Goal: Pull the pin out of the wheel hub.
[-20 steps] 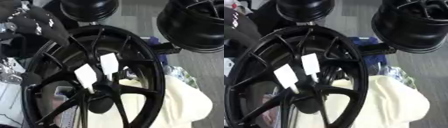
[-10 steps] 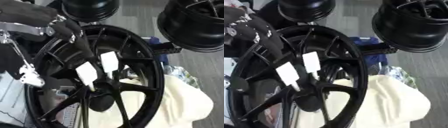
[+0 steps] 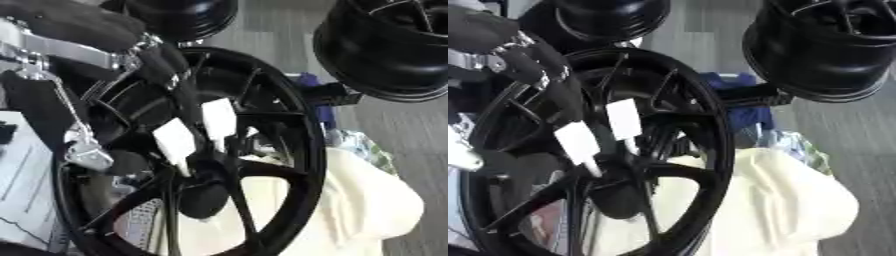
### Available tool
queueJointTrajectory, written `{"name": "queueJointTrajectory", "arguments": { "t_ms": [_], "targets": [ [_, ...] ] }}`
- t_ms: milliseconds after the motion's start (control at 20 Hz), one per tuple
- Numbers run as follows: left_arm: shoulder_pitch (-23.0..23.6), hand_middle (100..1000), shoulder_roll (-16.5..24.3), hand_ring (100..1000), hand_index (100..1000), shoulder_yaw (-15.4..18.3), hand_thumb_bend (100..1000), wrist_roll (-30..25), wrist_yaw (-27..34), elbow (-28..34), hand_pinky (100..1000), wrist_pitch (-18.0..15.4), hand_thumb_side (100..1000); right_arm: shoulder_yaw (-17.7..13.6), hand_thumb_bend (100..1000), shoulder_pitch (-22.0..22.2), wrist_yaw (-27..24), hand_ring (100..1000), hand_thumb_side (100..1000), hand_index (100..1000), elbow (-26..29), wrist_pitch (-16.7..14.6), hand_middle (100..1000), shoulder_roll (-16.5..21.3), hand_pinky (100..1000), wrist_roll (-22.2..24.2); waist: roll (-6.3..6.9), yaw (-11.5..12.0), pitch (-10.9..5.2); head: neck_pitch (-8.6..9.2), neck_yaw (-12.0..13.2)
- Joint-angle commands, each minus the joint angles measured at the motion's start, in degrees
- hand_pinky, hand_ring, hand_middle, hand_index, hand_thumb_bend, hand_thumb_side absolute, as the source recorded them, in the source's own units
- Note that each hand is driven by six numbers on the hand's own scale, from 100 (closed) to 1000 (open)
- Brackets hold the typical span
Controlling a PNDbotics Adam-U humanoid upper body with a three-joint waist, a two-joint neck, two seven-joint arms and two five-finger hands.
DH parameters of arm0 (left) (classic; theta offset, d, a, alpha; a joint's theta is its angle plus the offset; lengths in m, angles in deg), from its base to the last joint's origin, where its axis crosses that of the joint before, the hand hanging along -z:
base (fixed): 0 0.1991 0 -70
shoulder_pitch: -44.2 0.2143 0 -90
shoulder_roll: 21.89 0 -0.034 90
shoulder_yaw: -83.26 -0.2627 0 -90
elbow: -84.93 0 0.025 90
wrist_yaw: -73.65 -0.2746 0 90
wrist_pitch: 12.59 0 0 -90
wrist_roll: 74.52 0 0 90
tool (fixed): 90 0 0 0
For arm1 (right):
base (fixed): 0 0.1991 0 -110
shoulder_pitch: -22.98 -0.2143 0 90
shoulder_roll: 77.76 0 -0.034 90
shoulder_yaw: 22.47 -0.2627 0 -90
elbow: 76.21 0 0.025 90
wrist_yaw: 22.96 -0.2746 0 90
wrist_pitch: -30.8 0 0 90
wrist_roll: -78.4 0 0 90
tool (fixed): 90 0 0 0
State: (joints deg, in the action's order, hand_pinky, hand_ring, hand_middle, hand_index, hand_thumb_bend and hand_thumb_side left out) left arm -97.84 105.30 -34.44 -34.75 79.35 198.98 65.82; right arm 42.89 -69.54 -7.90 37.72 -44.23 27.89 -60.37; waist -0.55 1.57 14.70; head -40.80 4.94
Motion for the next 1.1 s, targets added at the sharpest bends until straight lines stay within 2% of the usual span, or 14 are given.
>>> {"name": "queueJointTrajectory", "arguments": {
  "t_ms": [50, 900, 1050, 1100],
  "targets": [
    [-1.13, 684, 0.46, 775, 841, 0.13, 372, -0.32, -1.16, 0.54, 812, 0.76, 344, -0.43, 373, -0.32, 0.47, 619, 274, 803, 0.67, 3.07, 640, 2.18, 453, -3.20, -0.10, -0.06, -1.01, -0.21, -0.01],
    [-1.67, 718, -1.88, 772, 824, -2.23, 369, -1.38, -7.29, 0.54, 803, 5.98, 331, -1.18, 369, -0.77, 0.09, 615, 278, 802, 0.67, 2.46, 635, 1.41, 452, -3.20, -0.13, -0.40, -0.69, -0.74, 0.34],
    [-1.44, 707, -1.95, 765, 815, -2.43, 359, -1.60, -7.93, 0.54, 797, 6.58, 323, -1.38, 369, -0.85, 0.09, 615, 277, 801, 0.67, 2.35, 635, 1.31, 452, -3.20, -0.12, -0.46, -0.64, -0.81, 0.45],
    [-1.37, 699, -1.93, 760, 809, -2.45, 341, -1.67, -8.16, 0.54, 793, 6.71, 295, -1.44, 364, -0.88, 0.09, 615, 278, 801, 0.67, 2.31, 635, 1.28, 453, -3.20, -0.13, -0.48, -0.63, -0.81, 0.46]
  ]
}}
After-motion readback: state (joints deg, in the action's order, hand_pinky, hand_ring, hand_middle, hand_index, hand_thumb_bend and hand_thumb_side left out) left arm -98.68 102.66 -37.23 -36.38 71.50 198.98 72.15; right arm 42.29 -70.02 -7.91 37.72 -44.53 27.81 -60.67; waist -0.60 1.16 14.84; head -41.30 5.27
